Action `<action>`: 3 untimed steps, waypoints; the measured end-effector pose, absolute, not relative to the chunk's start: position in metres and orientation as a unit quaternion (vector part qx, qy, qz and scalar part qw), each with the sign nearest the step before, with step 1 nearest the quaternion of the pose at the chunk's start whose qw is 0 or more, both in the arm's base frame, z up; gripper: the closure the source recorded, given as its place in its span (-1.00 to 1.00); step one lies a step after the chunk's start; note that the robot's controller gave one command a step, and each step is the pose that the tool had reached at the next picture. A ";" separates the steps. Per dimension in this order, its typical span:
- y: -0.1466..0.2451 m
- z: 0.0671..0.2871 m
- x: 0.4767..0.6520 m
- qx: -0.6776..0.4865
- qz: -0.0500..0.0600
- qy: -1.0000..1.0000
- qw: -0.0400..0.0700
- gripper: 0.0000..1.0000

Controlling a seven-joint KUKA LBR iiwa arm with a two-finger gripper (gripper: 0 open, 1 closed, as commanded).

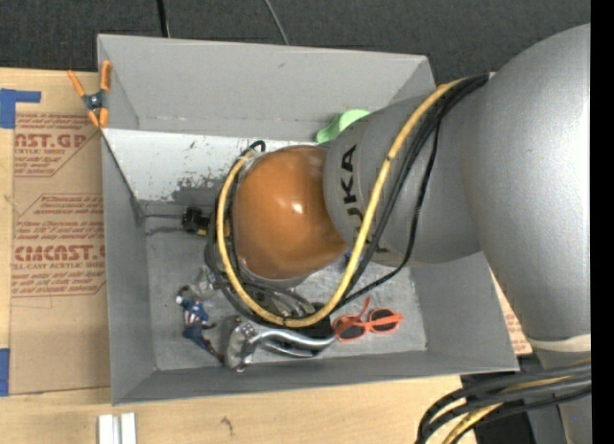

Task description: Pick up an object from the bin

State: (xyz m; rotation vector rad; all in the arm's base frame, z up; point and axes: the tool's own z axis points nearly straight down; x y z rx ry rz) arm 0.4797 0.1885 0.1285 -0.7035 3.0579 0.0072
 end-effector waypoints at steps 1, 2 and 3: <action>0.180 0.076 0.496 -0.203 0.003 0.979 0.006 -1.00; 0.137 0.075 0.492 -0.207 0.005 0.978 0.011 1.00; 0.137 0.075 0.492 -0.206 0.005 0.978 0.011 1.00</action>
Offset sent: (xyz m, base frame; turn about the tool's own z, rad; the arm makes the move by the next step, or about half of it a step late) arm 0.0066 -0.0577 -0.0585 0.0350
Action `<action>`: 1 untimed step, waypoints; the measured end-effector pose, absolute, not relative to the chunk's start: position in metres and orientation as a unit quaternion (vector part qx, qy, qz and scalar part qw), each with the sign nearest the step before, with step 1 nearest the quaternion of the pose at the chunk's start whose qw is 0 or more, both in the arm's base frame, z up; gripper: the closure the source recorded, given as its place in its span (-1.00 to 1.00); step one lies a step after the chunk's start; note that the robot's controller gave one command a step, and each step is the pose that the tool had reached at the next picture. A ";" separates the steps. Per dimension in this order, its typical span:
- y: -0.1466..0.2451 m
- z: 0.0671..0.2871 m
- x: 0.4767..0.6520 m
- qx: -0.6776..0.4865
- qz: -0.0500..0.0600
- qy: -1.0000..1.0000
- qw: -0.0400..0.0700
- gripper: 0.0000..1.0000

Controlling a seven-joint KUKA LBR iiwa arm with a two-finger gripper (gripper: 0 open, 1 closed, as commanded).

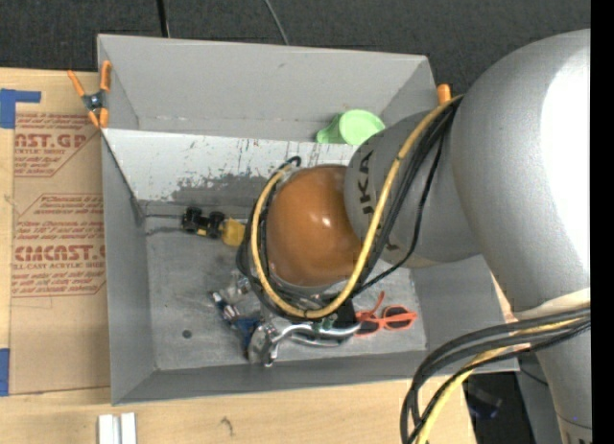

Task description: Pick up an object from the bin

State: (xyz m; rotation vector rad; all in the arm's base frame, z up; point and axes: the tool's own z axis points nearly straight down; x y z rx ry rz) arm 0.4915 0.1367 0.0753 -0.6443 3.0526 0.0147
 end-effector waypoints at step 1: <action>0.137 0.078 0.490 -0.207 0.004 0.978 0.007 1.00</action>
Offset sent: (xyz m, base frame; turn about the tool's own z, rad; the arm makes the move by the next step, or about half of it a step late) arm 0.0000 0.0002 0.0526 0.0000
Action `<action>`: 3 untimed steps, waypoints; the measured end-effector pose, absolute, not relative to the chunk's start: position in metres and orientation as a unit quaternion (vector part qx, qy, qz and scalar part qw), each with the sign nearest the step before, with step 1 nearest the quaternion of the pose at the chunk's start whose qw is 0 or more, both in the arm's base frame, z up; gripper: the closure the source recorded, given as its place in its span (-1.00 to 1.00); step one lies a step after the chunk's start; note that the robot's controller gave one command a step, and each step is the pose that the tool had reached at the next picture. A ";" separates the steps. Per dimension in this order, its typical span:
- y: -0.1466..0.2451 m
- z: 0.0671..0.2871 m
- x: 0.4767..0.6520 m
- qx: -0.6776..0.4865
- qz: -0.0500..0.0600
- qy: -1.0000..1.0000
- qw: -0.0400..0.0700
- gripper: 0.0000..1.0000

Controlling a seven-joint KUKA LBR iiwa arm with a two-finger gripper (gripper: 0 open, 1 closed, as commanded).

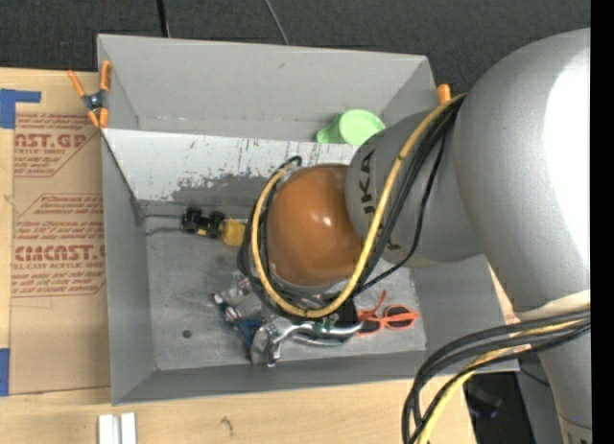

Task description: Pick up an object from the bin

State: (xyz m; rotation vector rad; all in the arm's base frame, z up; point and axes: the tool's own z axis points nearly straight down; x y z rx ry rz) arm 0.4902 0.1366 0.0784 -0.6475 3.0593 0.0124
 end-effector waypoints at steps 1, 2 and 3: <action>0.136 0.090 0.488 -0.207 0.002 0.978 0.001 1.00; 0.135 0.109 0.486 -0.207 0.001 0.978 -0.003 1.00; 0.135 0.132 0.487 -0.208 0.001 0.978 -0.003 1.00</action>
Offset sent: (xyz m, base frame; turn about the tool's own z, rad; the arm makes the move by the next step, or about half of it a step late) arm 0.0001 0.0000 0.1103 -0.0001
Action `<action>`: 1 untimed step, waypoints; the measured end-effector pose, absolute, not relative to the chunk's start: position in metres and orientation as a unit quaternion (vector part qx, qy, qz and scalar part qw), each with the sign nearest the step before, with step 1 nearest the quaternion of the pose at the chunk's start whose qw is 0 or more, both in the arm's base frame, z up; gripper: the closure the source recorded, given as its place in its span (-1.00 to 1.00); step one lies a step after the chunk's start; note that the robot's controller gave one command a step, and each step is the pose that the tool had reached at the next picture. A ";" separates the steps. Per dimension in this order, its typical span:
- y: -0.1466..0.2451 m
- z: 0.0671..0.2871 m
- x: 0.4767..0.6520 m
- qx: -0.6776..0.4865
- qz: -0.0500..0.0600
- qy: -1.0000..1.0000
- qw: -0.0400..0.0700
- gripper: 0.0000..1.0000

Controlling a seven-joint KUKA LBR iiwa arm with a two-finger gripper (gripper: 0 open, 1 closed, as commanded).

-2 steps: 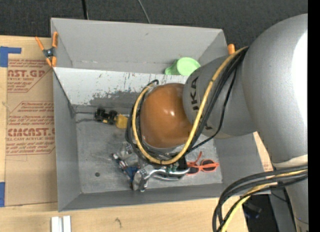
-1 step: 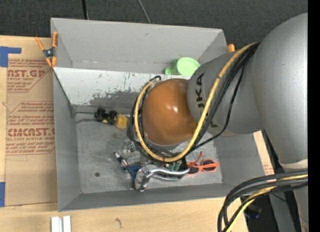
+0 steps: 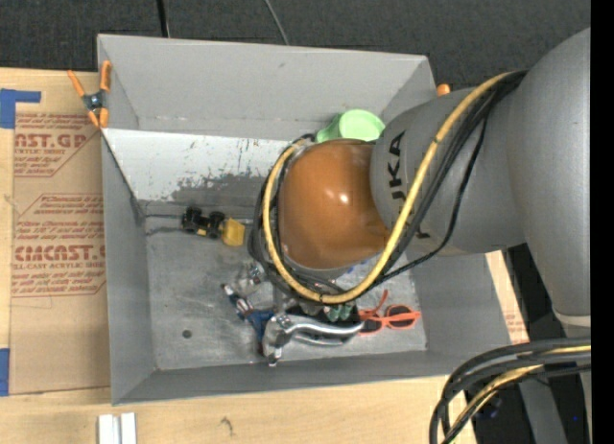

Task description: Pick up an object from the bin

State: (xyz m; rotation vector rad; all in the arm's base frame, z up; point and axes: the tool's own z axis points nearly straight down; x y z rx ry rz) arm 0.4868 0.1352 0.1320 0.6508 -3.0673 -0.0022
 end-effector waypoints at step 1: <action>0.135 0.150 0.488 0.207 0.000 -0.978 -0.001 1.00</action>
Offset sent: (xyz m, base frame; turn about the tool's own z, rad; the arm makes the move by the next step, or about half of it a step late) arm 0.0000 0.0000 0.0257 0.0000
